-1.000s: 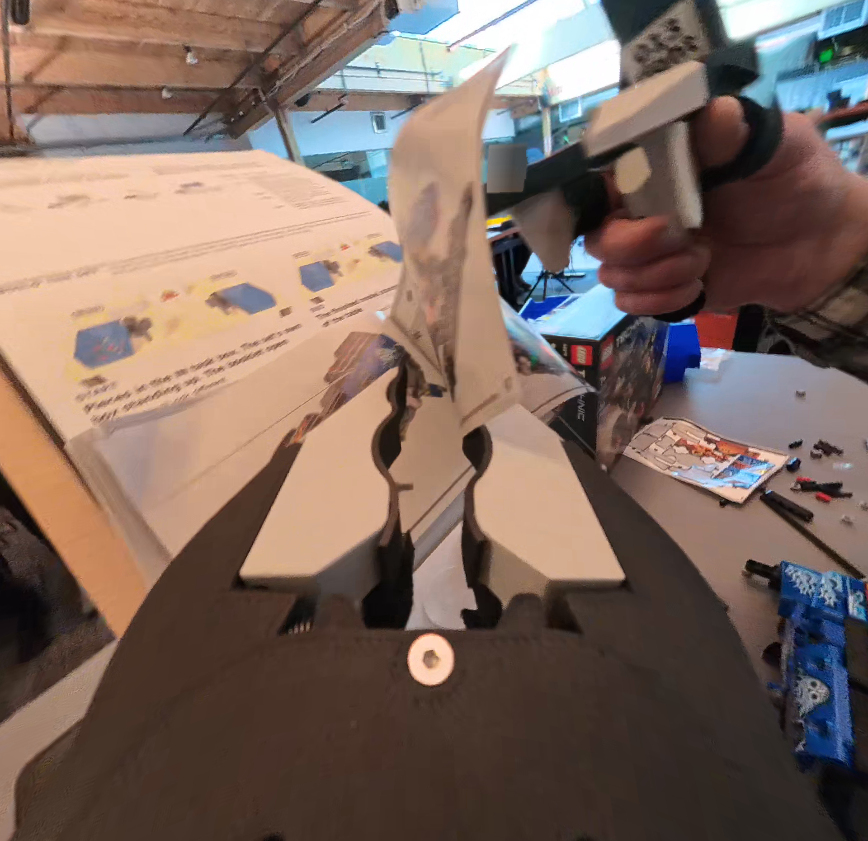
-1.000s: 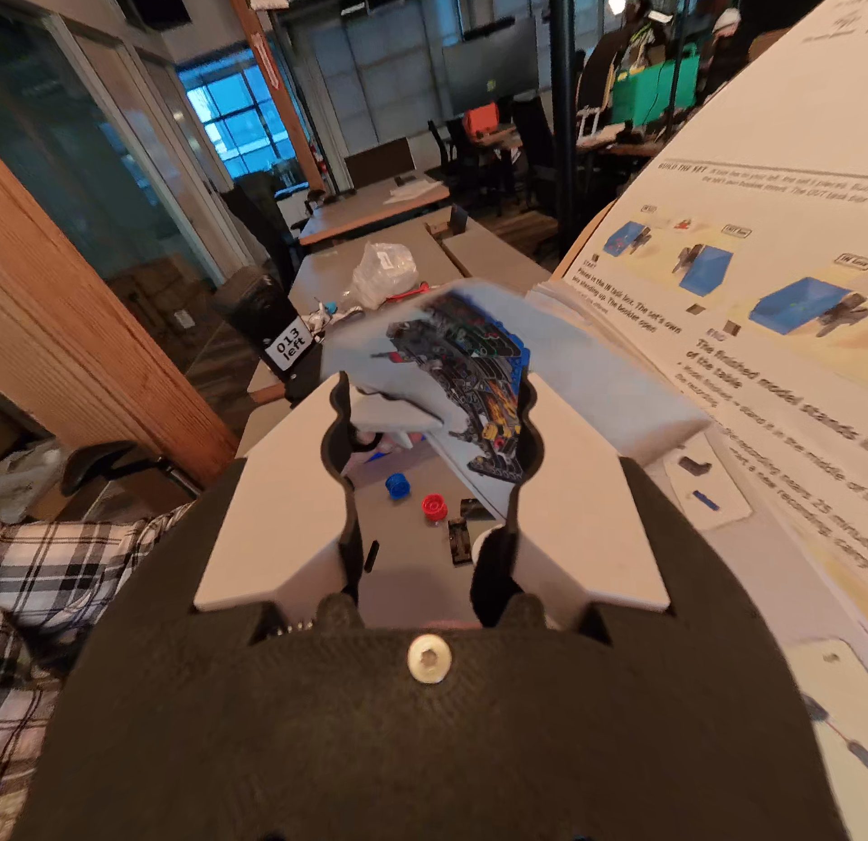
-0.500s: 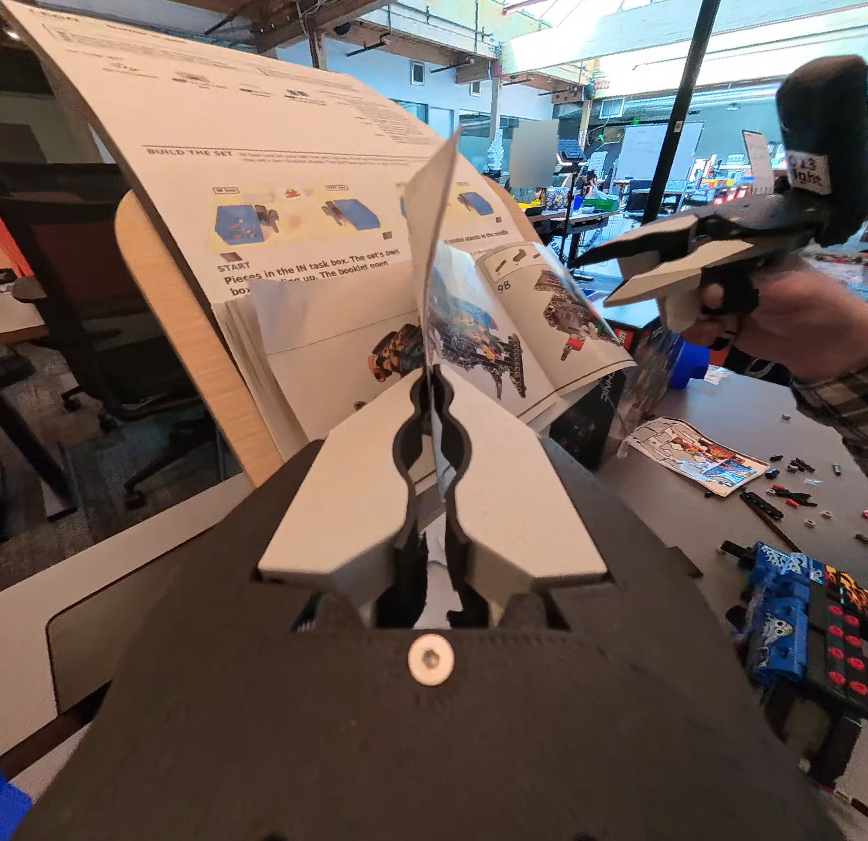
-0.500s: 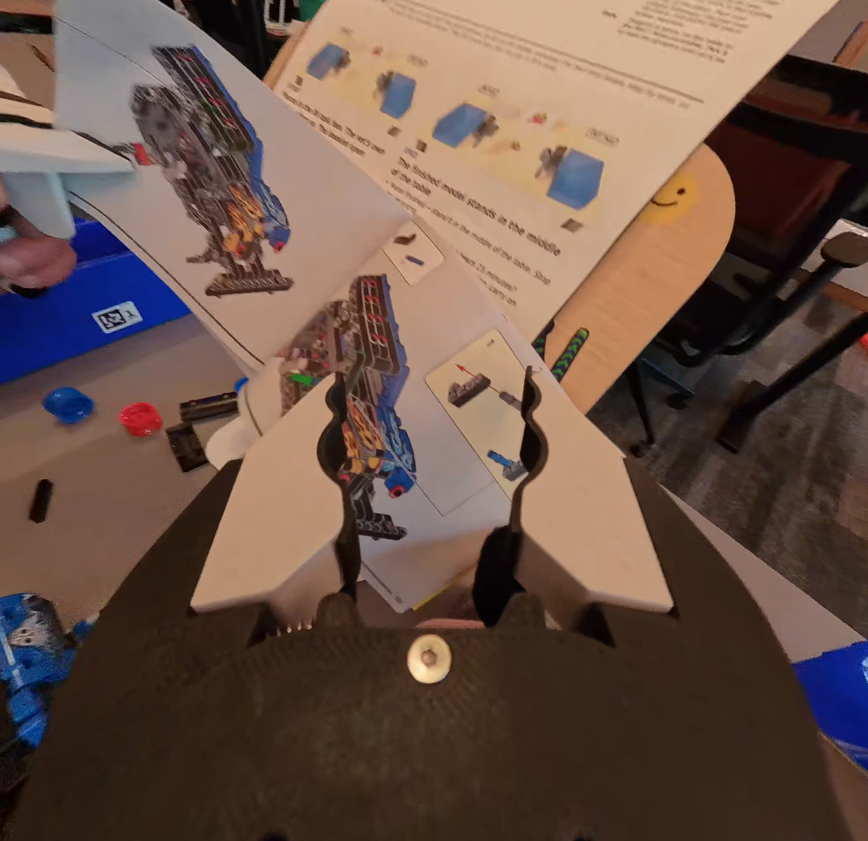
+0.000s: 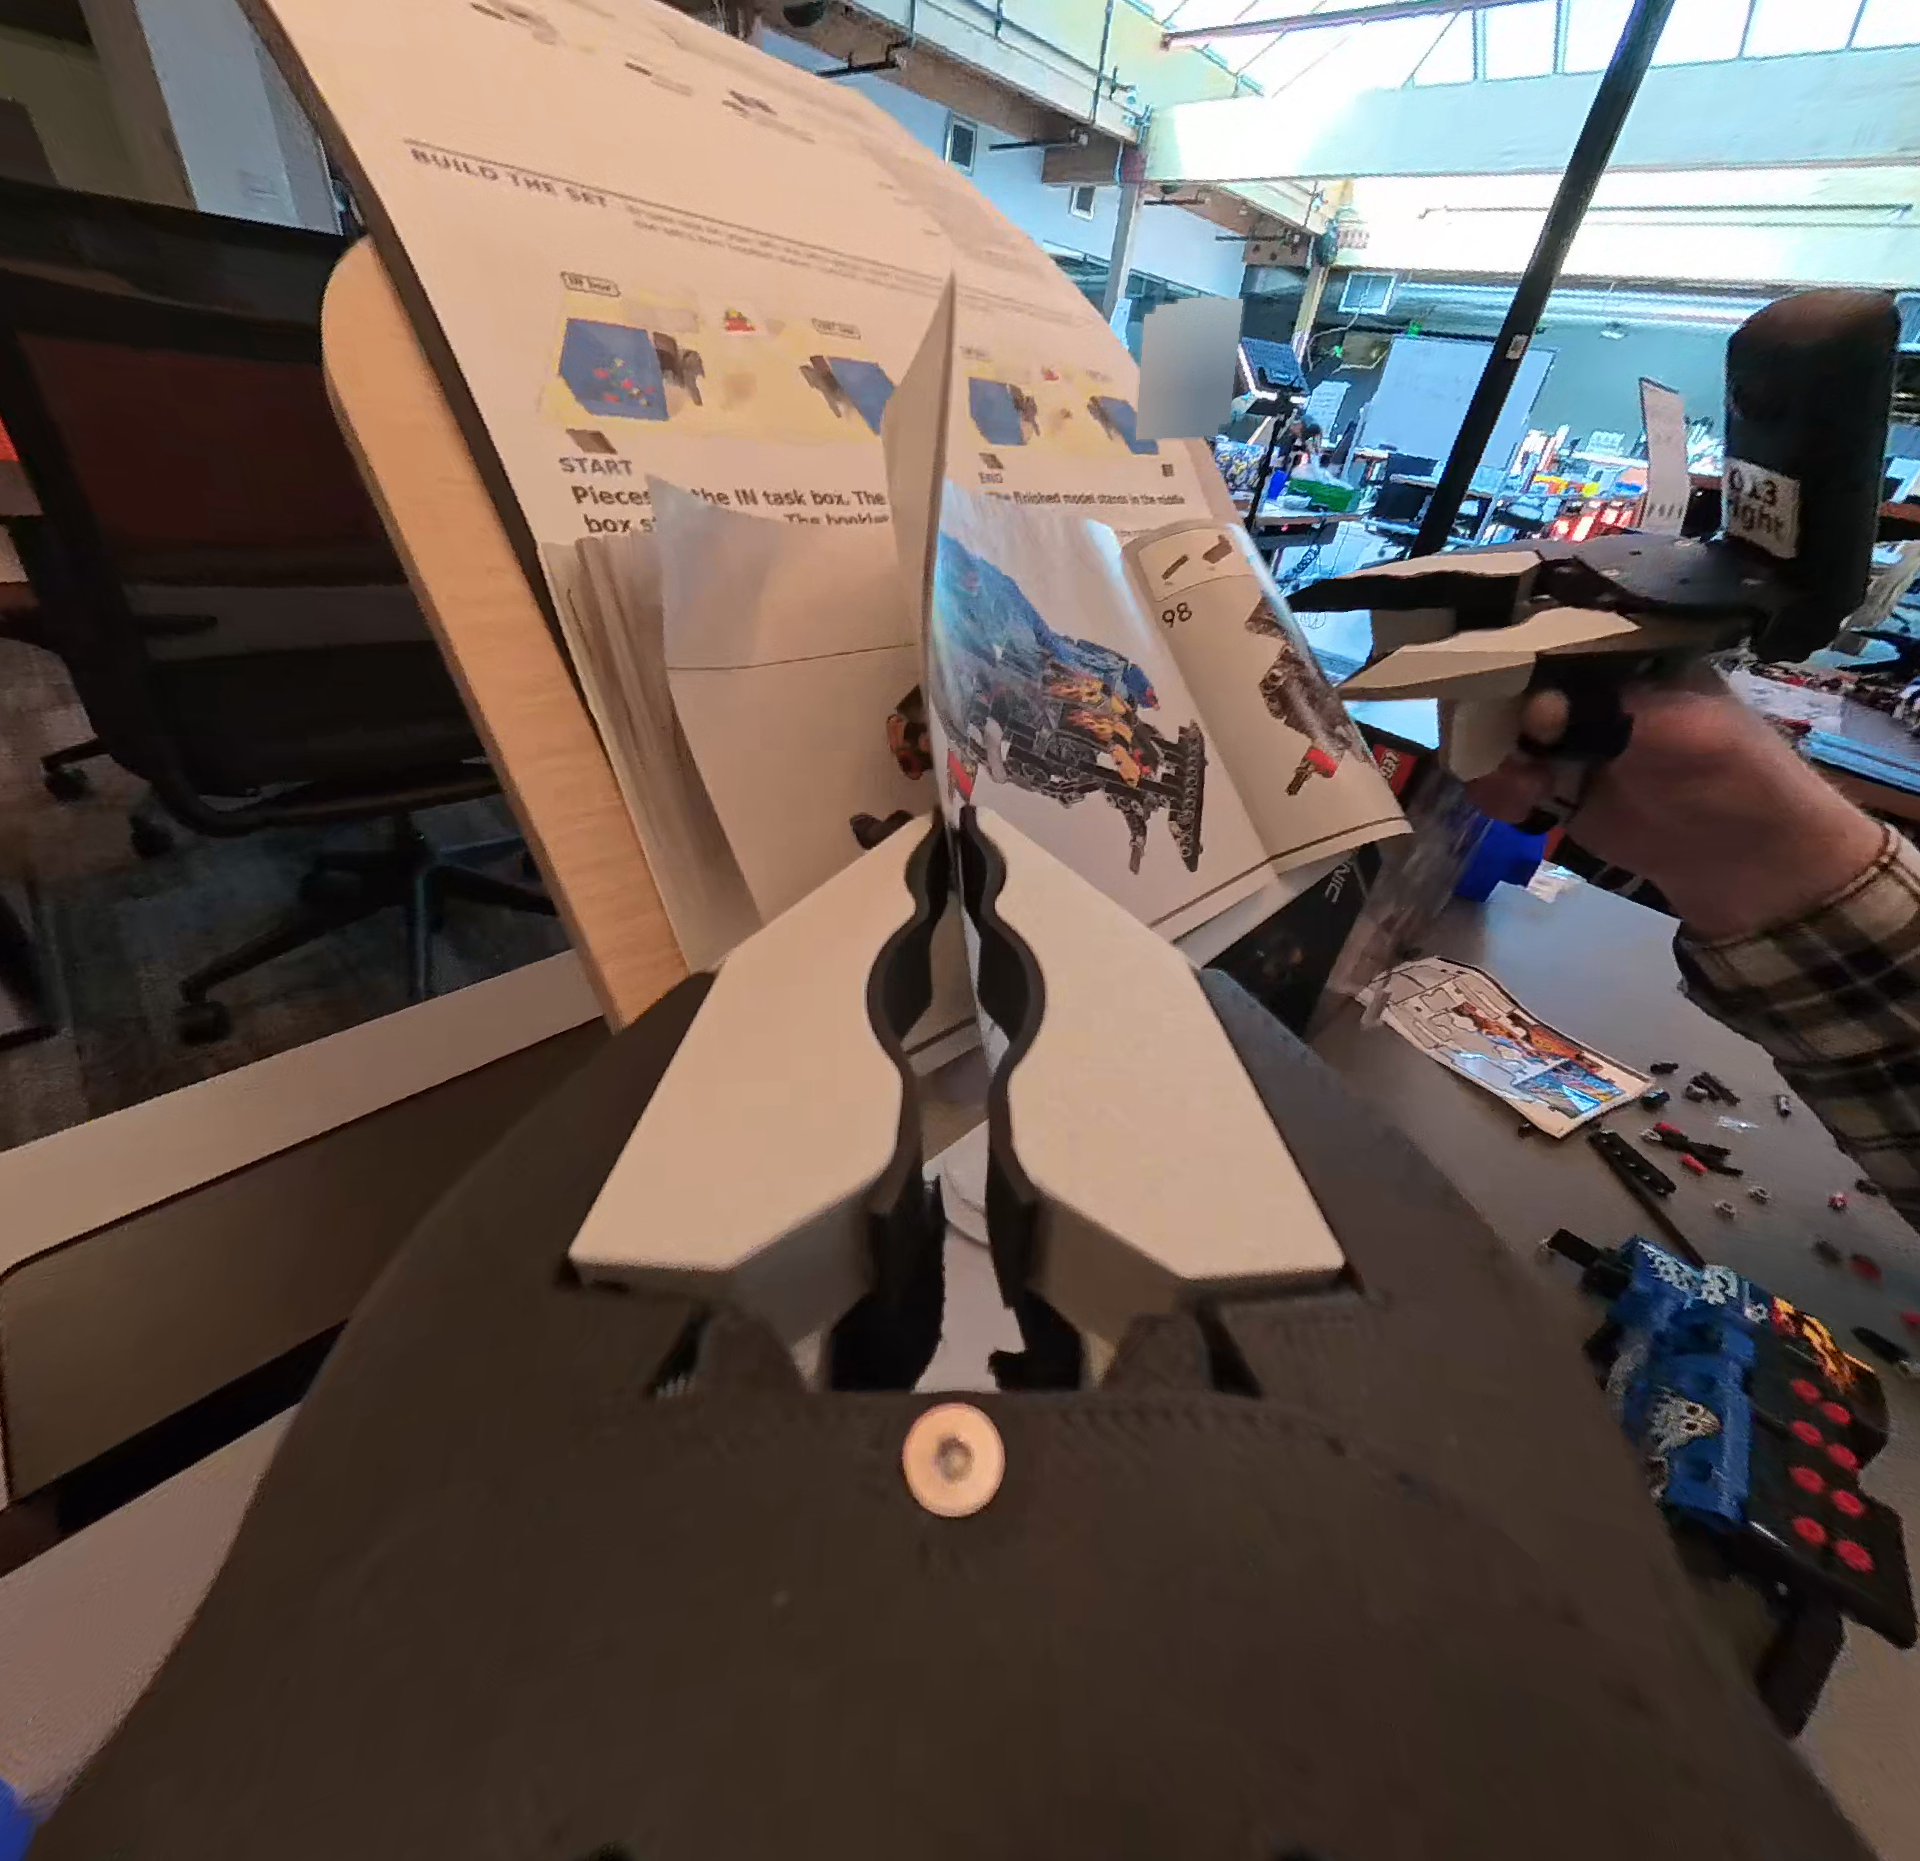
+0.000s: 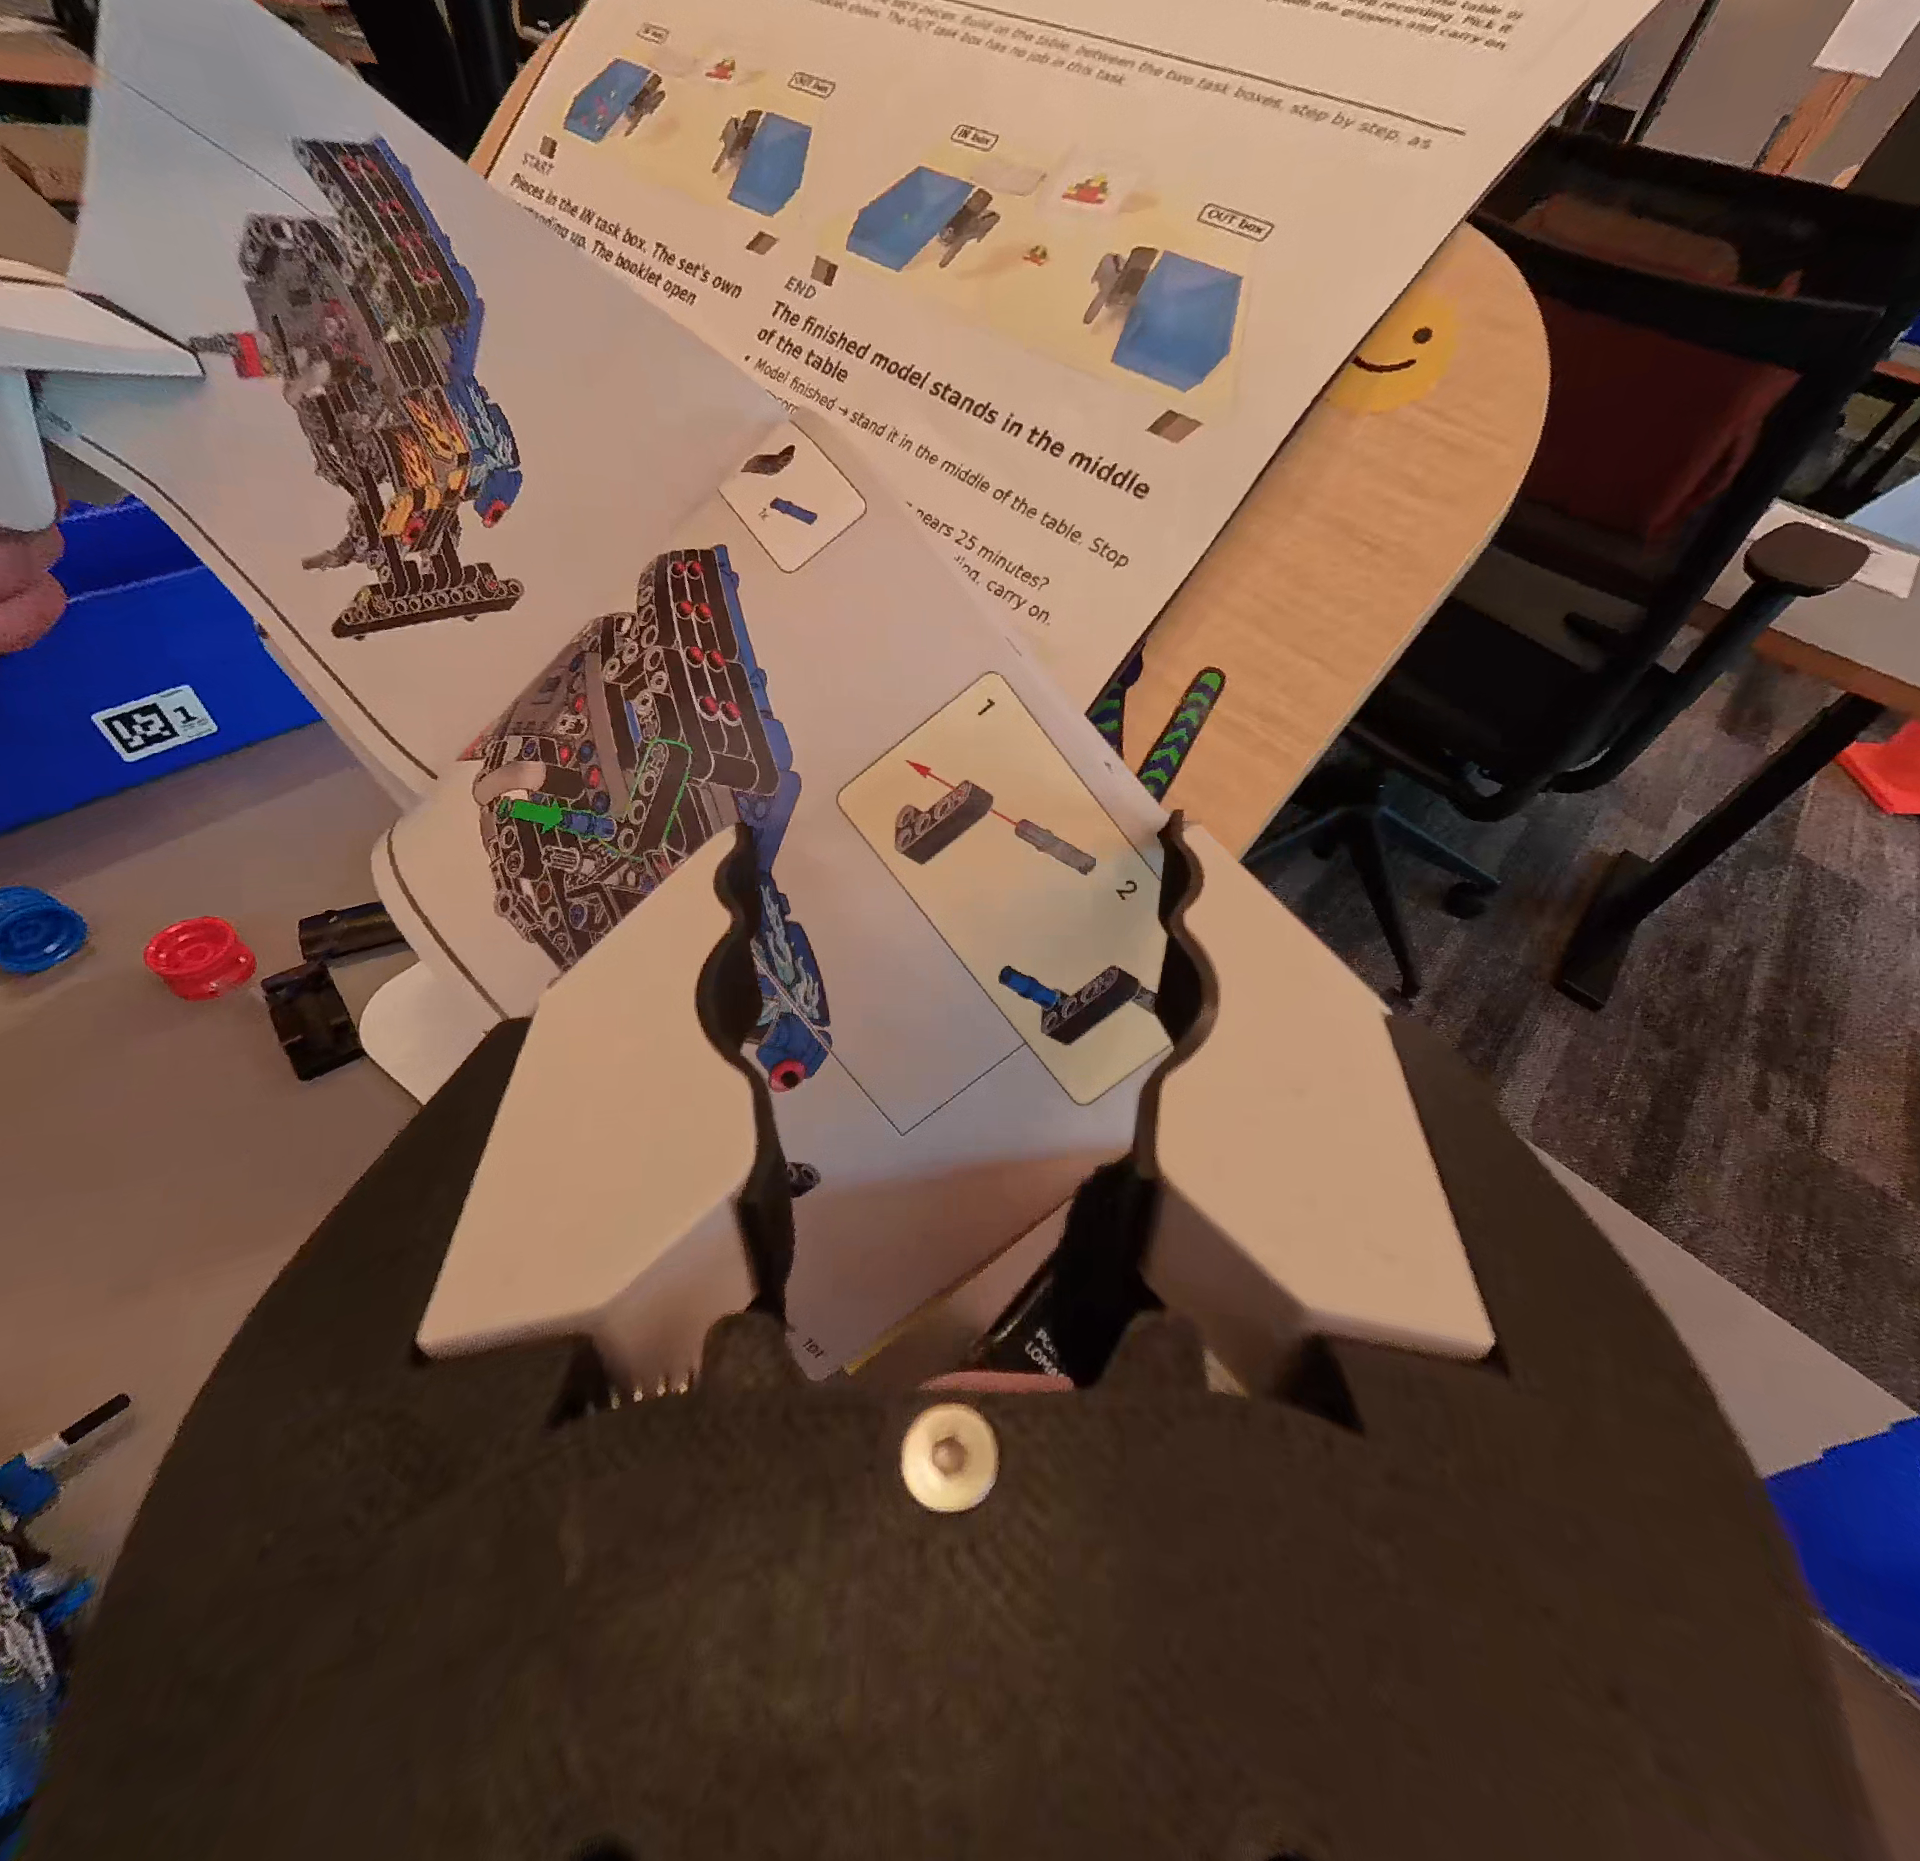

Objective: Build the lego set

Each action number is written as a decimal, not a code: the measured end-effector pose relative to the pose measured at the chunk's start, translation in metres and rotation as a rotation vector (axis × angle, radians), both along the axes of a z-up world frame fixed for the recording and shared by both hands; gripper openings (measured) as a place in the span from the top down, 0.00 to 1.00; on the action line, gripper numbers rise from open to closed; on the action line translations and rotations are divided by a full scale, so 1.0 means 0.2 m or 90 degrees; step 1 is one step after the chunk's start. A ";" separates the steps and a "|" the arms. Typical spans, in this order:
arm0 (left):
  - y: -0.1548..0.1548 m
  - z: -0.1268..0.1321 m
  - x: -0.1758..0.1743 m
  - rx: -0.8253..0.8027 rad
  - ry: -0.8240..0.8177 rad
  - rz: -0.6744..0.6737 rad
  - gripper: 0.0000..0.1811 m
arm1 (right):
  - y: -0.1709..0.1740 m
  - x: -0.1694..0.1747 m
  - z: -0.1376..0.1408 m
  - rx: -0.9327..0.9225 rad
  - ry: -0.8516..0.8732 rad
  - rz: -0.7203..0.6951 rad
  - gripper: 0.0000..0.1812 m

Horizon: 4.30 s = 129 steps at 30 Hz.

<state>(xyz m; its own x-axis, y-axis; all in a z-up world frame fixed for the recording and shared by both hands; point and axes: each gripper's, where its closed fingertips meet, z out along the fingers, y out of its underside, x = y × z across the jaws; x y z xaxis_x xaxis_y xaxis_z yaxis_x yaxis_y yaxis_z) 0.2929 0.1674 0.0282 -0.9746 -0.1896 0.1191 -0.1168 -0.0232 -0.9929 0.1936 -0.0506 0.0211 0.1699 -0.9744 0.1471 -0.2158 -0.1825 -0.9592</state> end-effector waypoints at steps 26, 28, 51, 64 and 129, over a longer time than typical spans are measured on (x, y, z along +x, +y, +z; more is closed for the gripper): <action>0.02 -0.01 0.02 0.002 0.003 0.008 1.00 | -0.05 -0.02 -0.03 -0.086 0.028 -0.035 1.00; 0.02 -0.01 0.02 0.003 0.001 0.009 1.00 | -0.05 -0.03 -0.01 -0.085 0.023 -0.037 1.00; -0.29 0.15 -0.35 0.083 -0.347 0.069 0.82 | -0.06 -0.12 0.10 -0.050 0.001 -0.013 1.00; -0.70 -0.20 -0.64 0.229 -0.462 0.014 0.80 | -0.14 -0.16 0.13 -0.027 -0.003 -0.023 0.97; 0.38 -1.06 -0.94 0.674 -0.196 -0.305 0.60 | 0.38 -0.65 0.11 -0.245 0.107 0.131 0.80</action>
<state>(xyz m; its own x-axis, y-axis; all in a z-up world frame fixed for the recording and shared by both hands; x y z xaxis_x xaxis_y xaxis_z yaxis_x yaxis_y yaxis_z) 0.1058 0.2430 -0.1832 -0.9330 0.3366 -0.1276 0.3550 0.8017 -0.4808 0.0645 0.0263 0.0433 0.4058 -0.7978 0.4459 -0.2840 -0.5738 -0.7682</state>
